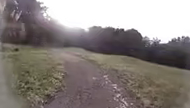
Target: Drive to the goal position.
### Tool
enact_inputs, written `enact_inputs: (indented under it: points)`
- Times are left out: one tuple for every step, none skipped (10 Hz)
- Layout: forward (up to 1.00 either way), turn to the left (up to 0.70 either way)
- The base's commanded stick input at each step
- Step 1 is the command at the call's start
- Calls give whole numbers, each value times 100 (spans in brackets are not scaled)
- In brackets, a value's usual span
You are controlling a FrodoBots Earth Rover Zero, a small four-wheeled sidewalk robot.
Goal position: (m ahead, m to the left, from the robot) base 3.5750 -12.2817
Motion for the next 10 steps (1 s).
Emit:
enact_inputs:
  points:
    - [100, 26]
    - [100, 38]
    - [100, 38]
    - [100, 38]
    - [100, 16]
    - [100, 0]
    - [100, 0]
    - [100, -3]
    - [100, -31]
    - [100, -38]
